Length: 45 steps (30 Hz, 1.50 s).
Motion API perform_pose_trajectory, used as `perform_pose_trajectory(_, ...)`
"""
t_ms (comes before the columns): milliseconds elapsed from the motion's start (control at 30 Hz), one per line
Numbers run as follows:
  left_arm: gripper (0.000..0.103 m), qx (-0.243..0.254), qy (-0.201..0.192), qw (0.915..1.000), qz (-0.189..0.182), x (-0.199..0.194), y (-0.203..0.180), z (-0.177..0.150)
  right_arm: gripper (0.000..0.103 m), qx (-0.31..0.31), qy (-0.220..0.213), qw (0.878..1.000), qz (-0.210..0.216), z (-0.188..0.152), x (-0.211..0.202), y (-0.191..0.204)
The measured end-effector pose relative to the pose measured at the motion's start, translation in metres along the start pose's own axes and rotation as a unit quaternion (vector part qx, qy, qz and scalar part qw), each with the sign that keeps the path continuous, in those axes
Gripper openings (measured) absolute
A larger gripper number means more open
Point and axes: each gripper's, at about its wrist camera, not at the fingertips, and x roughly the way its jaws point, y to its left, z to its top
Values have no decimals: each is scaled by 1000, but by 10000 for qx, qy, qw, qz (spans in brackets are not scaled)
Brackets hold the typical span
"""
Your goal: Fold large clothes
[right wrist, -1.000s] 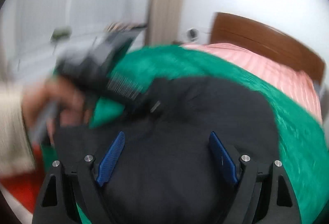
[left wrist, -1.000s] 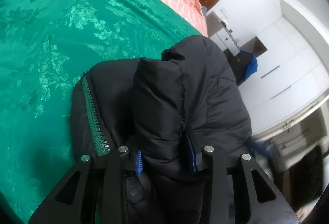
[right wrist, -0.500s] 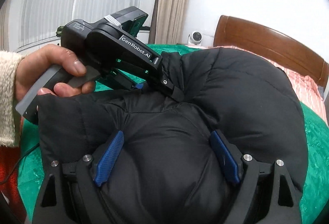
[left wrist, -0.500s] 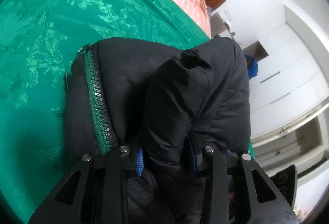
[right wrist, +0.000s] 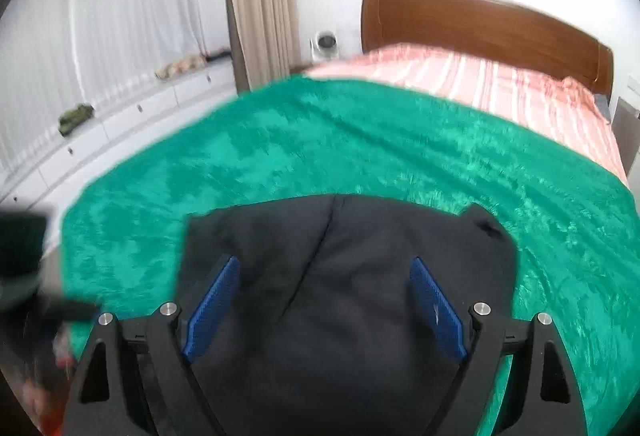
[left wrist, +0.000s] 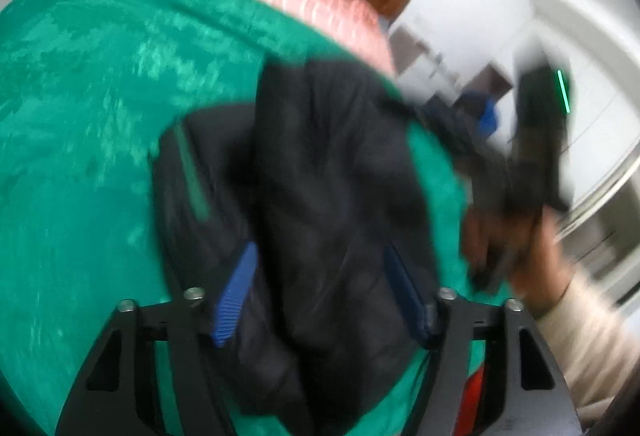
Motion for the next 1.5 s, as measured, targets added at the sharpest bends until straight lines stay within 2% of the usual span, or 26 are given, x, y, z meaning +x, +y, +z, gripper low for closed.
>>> perform_pose_trajectory(33, 36, 11, 175, 9997, 160, 12, 2, -11, 87, -44, 146, 9999, 14, 1, 15, 3)
perform_pose_trajectory(100, 36, -256, 226, 9994, 86, 25, 14, -30, 88, -250, 424, 9988, -8, 6, 49, 13)
perform_pose_trajectory(200, 35, -559, -20, 9984, -10, 25, 32, -44, 91, -351, 959, 9948, -29, -11, 99, 24)
perform_pose_trajectory(300, 35, -643, -94, 9978, -90, 27, 39, -45, 92, -235, 1217, 9923, -57, -19, 120, 21)
perform_pose_trajectory(500, 35, -589, -282, 9978, -67, 31, 38, -56, 94, -246, 1329, 9907, -162, -34, 145, 16)
perform_pose_trajectory(733, 35, -706, -257, 9972, -58, 24, 33, -64, 94, -283, 1300, 9906, -305, -39, 158, 17)
perform_pose_trajectory(900, 37, -696, 55, 9976, -21, 8, 27, -51, 94, -266, 1071, 9937, -183, -31, 119, 17)
perform_pose_trajectory(967, 47, -657, -79, 9978, 43, -15, 24, -49, 94, -235, 978, 9948, -156, -29, 85, 17)
perform_pose_trajectory(1033, 67, -690, -296, 9972, 59, -37, 24, -51, 94, -344, 800, 9960, -207, -34, 43, 25)
perform_pose_trajectory(1100, 78, -774, -546, 9953, 215, -59, 29, -55, 96, -816, 667, 9942, -211, -58, 2, 52)
perform_pose_trajectory(1133, 81, -825, -657, 9940, 292, -68, 33, -59, 98, -1066, 626, 9922, -168, -74, -9, 66)
perform_pose_trajectory(1200, 81, -982, -728, 9918, 364, -76, 43, -65, 100, -1637, 630, 9843, -193, -112, -16, 96)
perform_pose_trajectory(1267, 81, -1265, -661, 9888, 441, -79, 57, -75, 99, -2170, 478, 9730, -626, -148, -14, 122)
perform_pose_trajectory(1333, 81, -1453, -557, 9862, 570, -81, 64, -83, 98, -2120, 119, 9735, -846, -162, -30, 133)
perform_pose_trajectory(1400, 83, -1408, -520, 9857, 767, -88, 62, -91, 98, -1724, -86, 9831, -616, -164, -57, 133)
perform_pose_trajectory(1500, 87, -1151, -583, 9842, 1212, -98, 54, -96, 99, -1283, -299, 9907, -346, -174, -94, 120)
